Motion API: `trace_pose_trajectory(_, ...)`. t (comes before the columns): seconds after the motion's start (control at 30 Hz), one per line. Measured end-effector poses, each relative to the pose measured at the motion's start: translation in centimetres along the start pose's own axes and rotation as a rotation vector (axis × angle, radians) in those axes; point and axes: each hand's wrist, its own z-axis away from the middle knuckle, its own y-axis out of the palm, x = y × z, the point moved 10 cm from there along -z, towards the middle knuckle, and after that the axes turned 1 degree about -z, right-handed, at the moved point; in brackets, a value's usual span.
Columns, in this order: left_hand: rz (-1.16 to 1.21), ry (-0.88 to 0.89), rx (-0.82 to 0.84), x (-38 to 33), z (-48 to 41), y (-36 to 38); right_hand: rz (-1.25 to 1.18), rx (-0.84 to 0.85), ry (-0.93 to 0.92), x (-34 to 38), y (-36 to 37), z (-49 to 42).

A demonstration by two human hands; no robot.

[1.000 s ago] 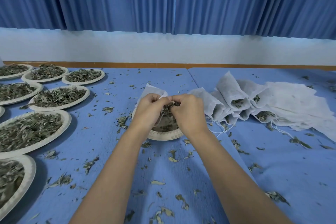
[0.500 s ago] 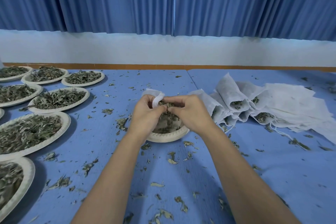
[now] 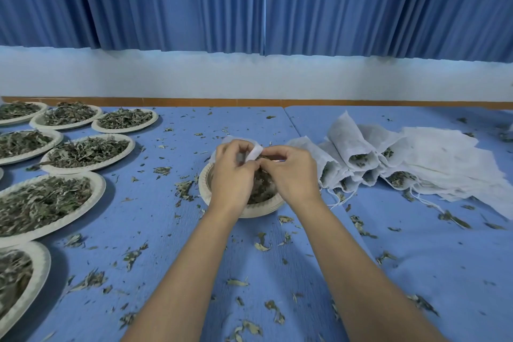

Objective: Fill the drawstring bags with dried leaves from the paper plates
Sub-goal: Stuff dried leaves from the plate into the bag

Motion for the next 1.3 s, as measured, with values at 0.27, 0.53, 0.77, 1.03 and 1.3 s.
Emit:
trace_pose_trajectory(0.27,-0.205,0.052,0.007,-0.8,-0.2,0.2,-0.109,-0.154,0.157,-1.7,-0.8,0.4)
trace_pose_trajectory(0.53,-0.051,-0.015,-0.017,-0.5,-0.3,-1.0,-0.581,0.073,0.455,-3.5,2.4,1.4)
trace_pose_trajectory(0.77,-0.093,-0.034,-0.155,0.1,-0.2,-2.5,-0.209,-0.131,0.145,-1.1,0.6,0.9)
trace_pose_trajectory(1.03,-0.067,-0.094,-0.166,0.0,0.3,-2.4,-0.031,-0.13,-0.039,1.1,1.2,1.6)
trace_pose_trajectory(1.3,-0.154,-0.079,-0.005,-0.5,0.4,-1.3,-0.041,-0.18,0.011,-0.6,1.1,1.8)
